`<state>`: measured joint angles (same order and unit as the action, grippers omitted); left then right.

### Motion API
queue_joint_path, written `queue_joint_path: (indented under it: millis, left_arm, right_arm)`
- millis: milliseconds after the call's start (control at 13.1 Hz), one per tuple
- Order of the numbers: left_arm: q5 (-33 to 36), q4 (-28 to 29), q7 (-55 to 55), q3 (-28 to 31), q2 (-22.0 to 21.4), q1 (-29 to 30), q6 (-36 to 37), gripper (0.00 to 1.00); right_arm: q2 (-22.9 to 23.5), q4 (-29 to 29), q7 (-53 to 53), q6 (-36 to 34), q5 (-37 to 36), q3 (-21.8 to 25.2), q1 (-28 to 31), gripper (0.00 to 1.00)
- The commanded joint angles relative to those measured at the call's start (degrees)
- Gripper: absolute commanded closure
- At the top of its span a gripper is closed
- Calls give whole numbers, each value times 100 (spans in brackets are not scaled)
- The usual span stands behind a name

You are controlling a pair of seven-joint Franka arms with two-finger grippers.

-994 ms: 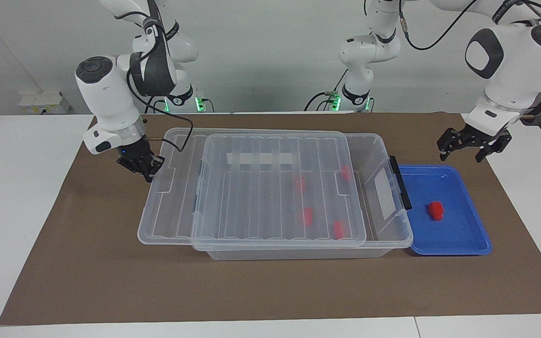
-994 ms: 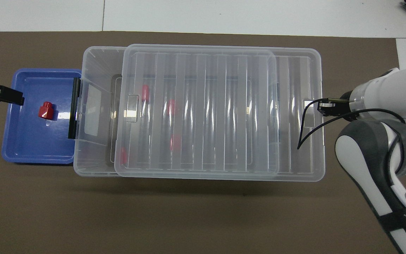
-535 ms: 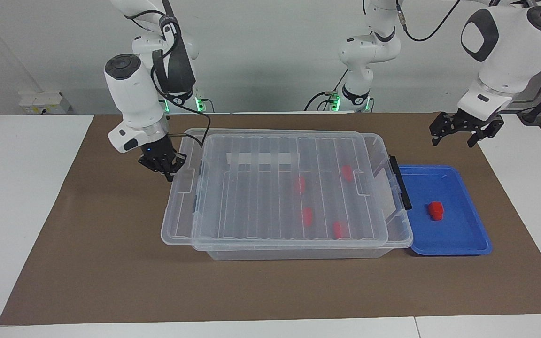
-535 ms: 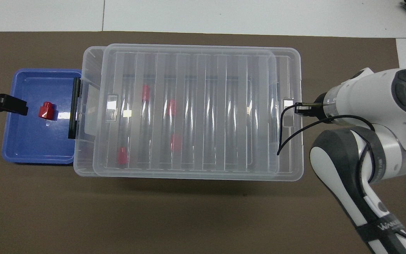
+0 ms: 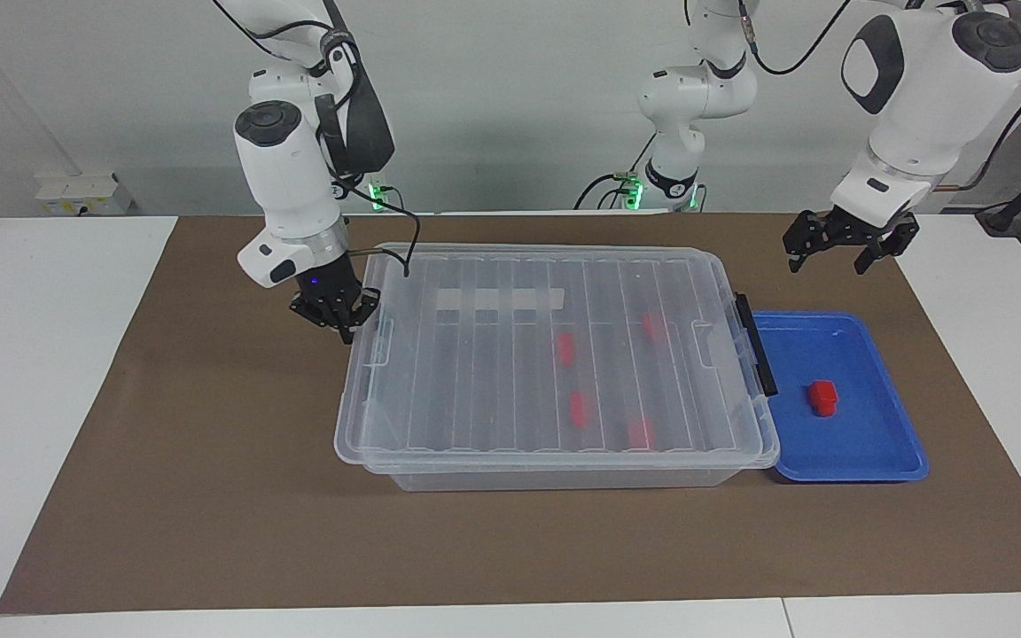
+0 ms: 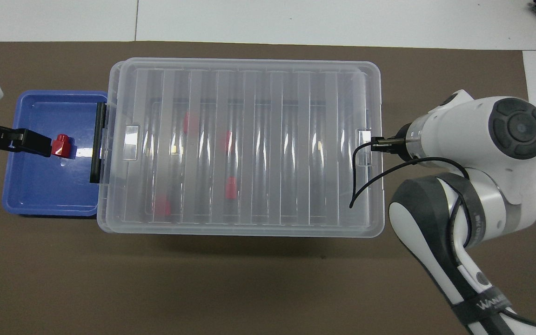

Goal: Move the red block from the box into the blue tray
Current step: 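Slide the clear lid back toward the blue tray with the right gripper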

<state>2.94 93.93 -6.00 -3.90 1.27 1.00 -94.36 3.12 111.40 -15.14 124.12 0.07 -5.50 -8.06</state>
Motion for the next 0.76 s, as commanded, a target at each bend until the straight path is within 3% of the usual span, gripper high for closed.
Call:
queue_joint_path:
  millis: [0, 535, 611, 688]
  left_arm:
    - [-48, 108, 81, 12, -215, -56, -21, 0]
    - [-48, 125, 107, 64, -391, -144, 198, 0]
    - [-57, 160, 125, 64, -426, -144, 207, 0]
    - [-57, 152, 125, 73, -443, -144, 260, 0]
  right_arm:
    - [39, 48, -42, 174, 124, -39, -55, 100]
    - [-162, -92, -68, -299, 116, -4, 234, 100]
    - [-206, -153, -69, -501, 116, 5, 278, 89]
    - [-259, -232, -86, -755, 116, 14, 392, 21]
